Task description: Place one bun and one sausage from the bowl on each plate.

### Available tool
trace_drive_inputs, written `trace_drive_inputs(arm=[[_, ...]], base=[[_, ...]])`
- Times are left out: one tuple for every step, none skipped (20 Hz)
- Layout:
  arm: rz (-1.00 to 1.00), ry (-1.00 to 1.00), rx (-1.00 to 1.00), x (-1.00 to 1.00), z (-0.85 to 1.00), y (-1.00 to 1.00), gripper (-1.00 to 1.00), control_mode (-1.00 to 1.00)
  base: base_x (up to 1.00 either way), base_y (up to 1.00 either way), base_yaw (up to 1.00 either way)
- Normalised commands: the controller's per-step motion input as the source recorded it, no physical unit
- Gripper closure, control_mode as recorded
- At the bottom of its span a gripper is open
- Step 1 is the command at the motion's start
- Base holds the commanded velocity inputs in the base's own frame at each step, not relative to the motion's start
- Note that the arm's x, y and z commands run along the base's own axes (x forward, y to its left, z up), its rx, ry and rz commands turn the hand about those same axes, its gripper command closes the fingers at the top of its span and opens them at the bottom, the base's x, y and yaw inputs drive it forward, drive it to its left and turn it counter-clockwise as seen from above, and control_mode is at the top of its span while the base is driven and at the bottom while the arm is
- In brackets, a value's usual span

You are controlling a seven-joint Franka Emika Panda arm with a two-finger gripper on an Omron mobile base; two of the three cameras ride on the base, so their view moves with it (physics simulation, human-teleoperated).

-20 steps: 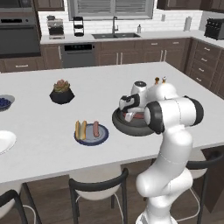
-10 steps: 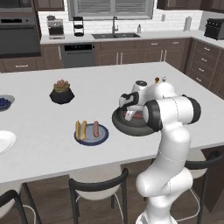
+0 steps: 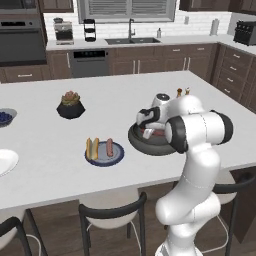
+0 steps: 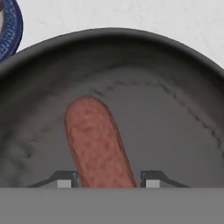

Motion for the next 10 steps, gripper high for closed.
trace_drive_inputs(arm=[[-0.09, 0.14, 0.0, 0.0, 0.6, 0.0, 1.0, -1.0], [-0.11, 0.19, 0.0, 0.0, 0.76, 0.0, 1.0, -1.0], [-0.13, 0.27, 0.0, 0.0, 0.91, 0.0, 1.0, -1.0], [-0.18, 0.28, 0.0, 0.0, 0.89, 0.0, 1.0, -1.0], [-0.23, 0.24, 0.0, 0.0, 0.86, 0.0, 1.0, -1.0], [-0.29, 0.21, 0.0, 0.0, 0.79, 0.0, 1.0, -1.0], [-0.38, 0.13, 0.0, -0.08, 0.56, 0.0, 1.0, -1.0], [-0.42, 0.08, 0.03, -0.19, 0.31, 0.0, 1.0, -1.0], [-0.45, 0.03, 0.08, -0.24, 0.16, 0.0, 1.0, -1.0], [-0.49, 0.0, 0.1, -0.26, 0.04, 0.0, 1.0, -1.0]], base=[[0.0, 0.0, 0.0], [0.0, 0.0, 0.0], [0.0, 0.0, 0.0], [0.0, 0.0, 0.0], [0.0, 0.0, 0.0], [0.0, 0.0, 0.0], [0.0, 0.0, 0.0], [0.0, 0.0, 0.0], [0.0, 0.0, 0.0], [0.0, 0.0, 0.0]])
